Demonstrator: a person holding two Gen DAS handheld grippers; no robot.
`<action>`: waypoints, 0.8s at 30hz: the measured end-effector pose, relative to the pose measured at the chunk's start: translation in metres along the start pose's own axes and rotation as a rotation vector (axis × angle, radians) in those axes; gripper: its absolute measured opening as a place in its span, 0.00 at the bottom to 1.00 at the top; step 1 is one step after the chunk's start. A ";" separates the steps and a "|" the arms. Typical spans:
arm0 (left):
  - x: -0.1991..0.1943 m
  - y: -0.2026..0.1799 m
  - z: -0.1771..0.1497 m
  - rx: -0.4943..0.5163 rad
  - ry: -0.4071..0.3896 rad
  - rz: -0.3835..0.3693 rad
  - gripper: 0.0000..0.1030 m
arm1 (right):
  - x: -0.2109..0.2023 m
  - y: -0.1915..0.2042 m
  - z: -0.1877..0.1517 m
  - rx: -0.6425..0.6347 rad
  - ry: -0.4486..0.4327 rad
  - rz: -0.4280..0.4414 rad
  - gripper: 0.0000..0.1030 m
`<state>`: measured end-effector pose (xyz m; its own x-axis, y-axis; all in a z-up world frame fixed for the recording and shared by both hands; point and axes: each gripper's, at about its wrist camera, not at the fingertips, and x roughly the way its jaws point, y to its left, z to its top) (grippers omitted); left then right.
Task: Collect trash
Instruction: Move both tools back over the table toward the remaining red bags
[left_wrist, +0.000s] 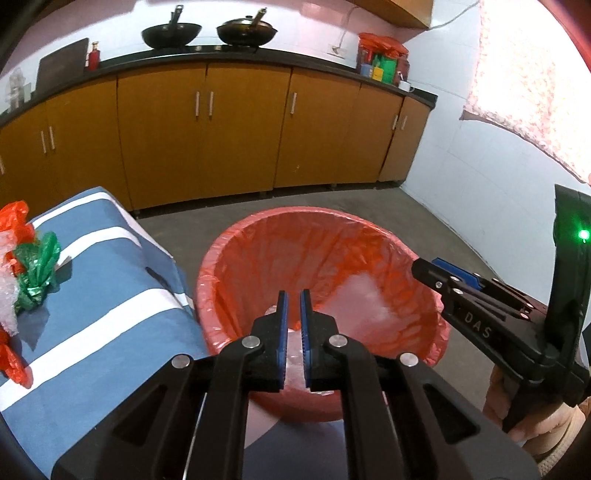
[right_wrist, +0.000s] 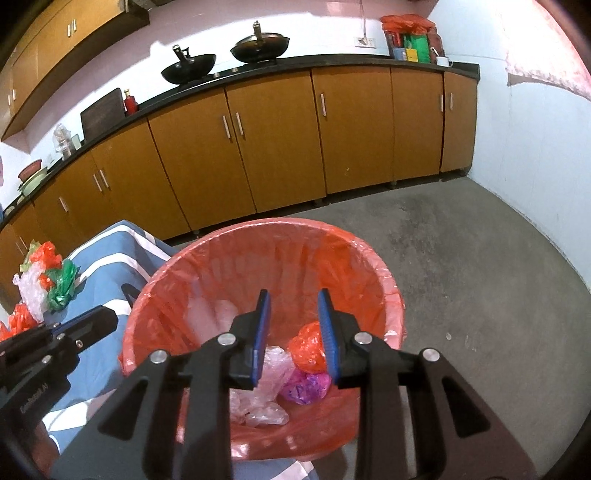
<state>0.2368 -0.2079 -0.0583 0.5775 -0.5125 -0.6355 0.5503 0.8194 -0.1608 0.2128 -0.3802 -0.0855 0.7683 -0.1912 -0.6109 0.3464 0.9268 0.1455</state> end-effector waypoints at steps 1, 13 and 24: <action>-0.002 0.003 0.000 -0.004 -0.002 0.007 0.08 | -0.001 0.002 0.000 -0.003 -0.002 0.002 0.27; -0.030 0.040 -0.007 -0.040 -0.039 0.111 0.23 | -0.014 0.024 0.000 -0.041 -0.011 0.016 0.27; -0.070 0.084 -0.020 -0.105 -0.075 0.218 0.23 | -0.029 0.066 0.000 -0.105 -0.025 0.064 0.27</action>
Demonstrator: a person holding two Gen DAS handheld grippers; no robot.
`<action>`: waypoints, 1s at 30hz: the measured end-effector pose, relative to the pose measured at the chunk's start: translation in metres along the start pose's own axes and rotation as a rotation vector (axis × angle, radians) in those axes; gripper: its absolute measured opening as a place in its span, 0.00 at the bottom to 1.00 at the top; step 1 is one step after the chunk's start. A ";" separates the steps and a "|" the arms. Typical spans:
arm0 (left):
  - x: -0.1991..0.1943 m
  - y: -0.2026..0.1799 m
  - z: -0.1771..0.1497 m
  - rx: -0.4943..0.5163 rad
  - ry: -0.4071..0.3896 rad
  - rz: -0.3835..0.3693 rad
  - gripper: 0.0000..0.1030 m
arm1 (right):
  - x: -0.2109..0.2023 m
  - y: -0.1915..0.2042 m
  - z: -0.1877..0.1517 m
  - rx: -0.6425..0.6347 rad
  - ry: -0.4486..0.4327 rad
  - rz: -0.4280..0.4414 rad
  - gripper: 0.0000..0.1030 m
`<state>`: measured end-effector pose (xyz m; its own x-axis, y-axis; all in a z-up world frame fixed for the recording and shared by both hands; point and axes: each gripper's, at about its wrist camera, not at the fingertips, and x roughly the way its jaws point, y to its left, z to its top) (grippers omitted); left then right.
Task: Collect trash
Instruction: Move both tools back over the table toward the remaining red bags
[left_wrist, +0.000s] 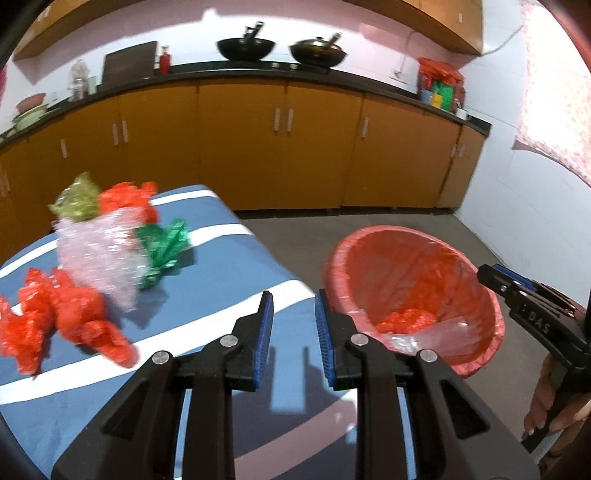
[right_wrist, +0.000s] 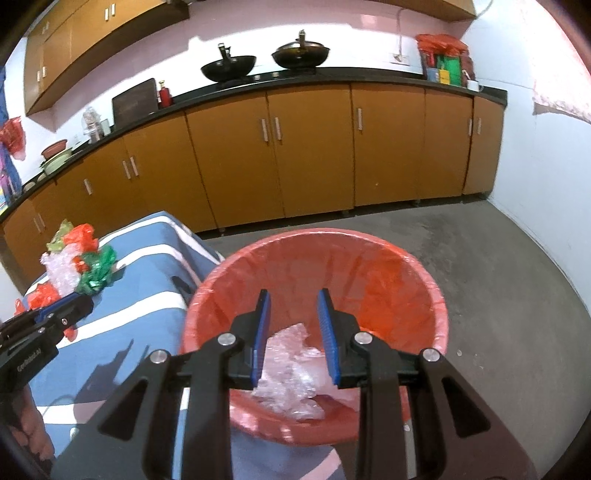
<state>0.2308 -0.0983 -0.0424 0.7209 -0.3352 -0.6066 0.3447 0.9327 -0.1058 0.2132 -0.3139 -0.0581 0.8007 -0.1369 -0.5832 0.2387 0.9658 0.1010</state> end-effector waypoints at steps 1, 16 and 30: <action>-0.003 0.004 -0.001 -0.006 -0.003 0.009 0.23 | -0.001 0.005 0.000 -0.007 0.000 0.008 0.27; -0.064 0.109 -0.030 -0.105 -0.055 0.224 0.40 | -0.008 0.094 -0.001 -0.115 0.006 0.116 0.38; -0.112 0.207 -0.066 -0.217 -0.042 0.420 0.57 | 0.000 0.199 -0.018 -0.206 0.069 0.266 0.48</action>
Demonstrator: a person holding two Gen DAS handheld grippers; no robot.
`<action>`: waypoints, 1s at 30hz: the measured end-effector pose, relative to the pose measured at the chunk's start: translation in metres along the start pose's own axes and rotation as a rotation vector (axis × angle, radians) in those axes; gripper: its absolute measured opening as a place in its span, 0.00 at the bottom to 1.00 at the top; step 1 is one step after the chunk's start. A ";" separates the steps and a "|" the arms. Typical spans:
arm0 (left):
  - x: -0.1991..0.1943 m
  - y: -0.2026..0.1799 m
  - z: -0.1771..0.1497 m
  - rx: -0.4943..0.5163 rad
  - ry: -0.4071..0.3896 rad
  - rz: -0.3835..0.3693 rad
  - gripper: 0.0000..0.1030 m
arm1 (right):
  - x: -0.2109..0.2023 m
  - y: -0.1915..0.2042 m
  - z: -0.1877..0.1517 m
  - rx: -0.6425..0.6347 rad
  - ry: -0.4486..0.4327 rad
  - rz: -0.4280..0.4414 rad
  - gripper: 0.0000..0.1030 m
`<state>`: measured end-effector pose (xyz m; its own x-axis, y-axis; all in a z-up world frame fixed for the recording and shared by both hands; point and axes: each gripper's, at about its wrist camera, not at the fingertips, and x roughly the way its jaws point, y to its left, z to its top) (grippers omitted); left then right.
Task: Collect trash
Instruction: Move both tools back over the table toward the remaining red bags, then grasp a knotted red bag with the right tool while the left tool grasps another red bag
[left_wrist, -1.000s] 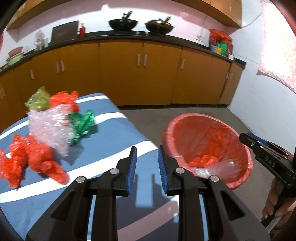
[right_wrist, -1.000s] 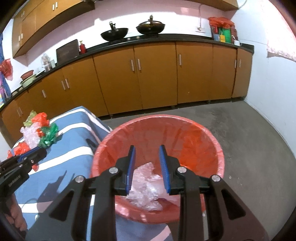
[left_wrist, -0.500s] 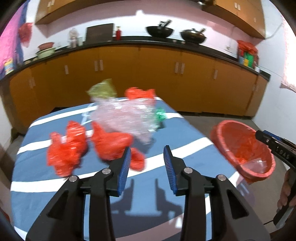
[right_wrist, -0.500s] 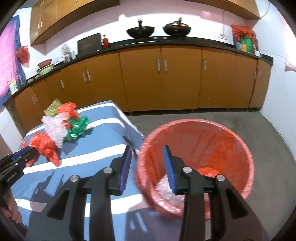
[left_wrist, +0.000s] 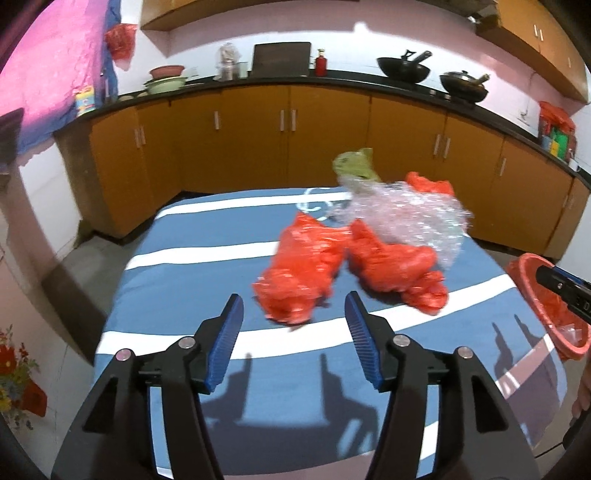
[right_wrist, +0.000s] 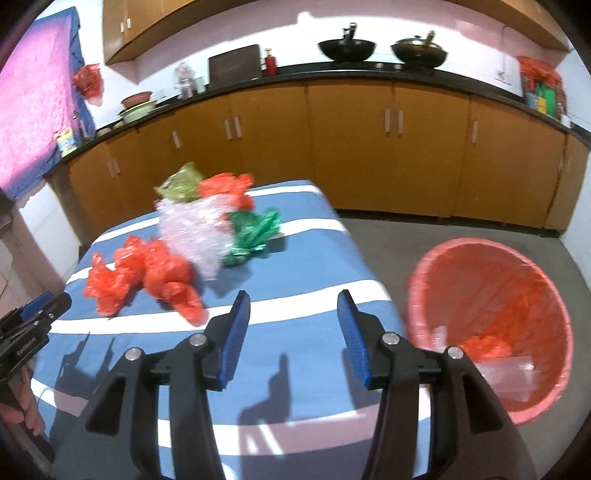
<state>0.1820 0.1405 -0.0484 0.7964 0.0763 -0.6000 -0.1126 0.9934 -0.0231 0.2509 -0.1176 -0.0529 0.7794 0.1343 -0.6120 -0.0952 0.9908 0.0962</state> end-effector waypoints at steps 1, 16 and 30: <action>0.000 0.004 0.000 -0.003 0.000 0.006 0.58 | 0.003 0.007 0.001 -0.006 0.005 0.011 0.49; 0.015 0.040 0.002 -0.044 0.011 0.035 0.65 | 0.072 0.088 -0.004 -0.137 0.119 0.135 0.60; 0.028 0.035 0.007 -0.045 0.024 0.013 0.67 | 0.113 0.111 -0.008 -0.217 0.197 0.166 0.12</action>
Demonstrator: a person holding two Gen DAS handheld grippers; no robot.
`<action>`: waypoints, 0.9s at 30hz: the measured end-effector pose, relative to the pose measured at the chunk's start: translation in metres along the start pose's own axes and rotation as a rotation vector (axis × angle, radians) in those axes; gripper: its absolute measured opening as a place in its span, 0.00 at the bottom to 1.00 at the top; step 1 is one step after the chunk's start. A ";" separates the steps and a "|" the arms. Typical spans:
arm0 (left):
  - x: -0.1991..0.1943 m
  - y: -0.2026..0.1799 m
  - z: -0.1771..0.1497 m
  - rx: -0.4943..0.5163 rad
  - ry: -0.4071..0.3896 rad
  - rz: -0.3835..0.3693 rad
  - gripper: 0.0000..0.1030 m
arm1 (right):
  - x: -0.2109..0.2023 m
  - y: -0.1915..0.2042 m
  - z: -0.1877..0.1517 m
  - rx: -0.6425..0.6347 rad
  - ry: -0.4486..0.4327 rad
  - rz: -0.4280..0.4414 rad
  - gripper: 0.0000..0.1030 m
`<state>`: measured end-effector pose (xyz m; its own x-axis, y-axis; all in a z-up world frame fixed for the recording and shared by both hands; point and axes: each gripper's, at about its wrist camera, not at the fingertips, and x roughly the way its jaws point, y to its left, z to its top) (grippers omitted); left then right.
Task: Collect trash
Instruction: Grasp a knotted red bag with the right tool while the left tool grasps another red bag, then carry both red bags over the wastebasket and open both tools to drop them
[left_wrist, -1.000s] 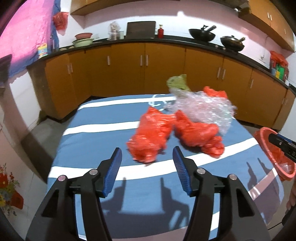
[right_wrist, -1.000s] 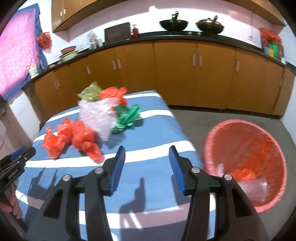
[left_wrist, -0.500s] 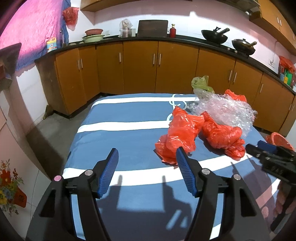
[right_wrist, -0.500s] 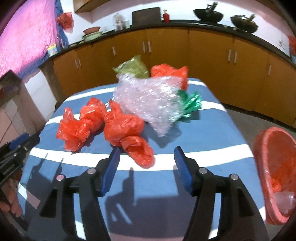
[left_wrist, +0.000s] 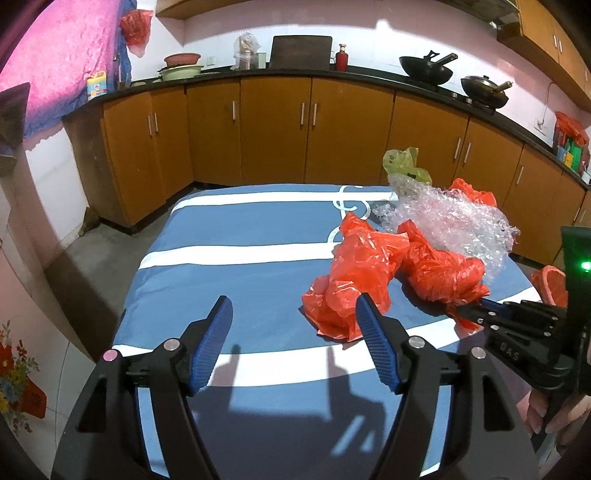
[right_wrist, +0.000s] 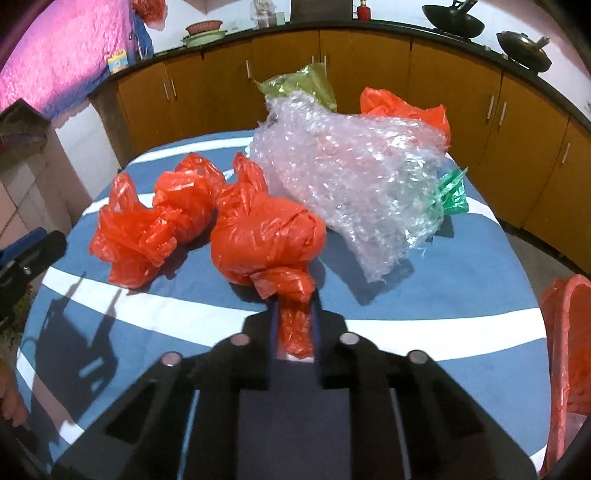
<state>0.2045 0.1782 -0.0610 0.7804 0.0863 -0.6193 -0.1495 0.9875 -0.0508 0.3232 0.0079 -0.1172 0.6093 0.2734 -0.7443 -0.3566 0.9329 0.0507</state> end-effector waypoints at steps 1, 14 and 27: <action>0.001 0.000 0.000 -0.001 0.001 -0.003 0.68 | -0.002 -0.001 -0.001 0.001 -0.004 0.004 0.10; 0.020 -0.030 0.009 0.048 0.029 -0.009 0.71 | -0.066 -0.037 -0.038 0.050 -0.112 0.043 0.07; 0.052 -0.035 0.007 0.013 0.111 0.002 0.26 | -0.103 -0.095 -0.050 0.184 -0.190 -0.073 0.07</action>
<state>0.2543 0.1495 -0.0857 0.7080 0.0736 -0.7024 -0.1426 0.9890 -0.0401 0.2588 -0.1210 -0.0786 0.7566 0.2264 -0.6134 -0.1826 0.9740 0.1341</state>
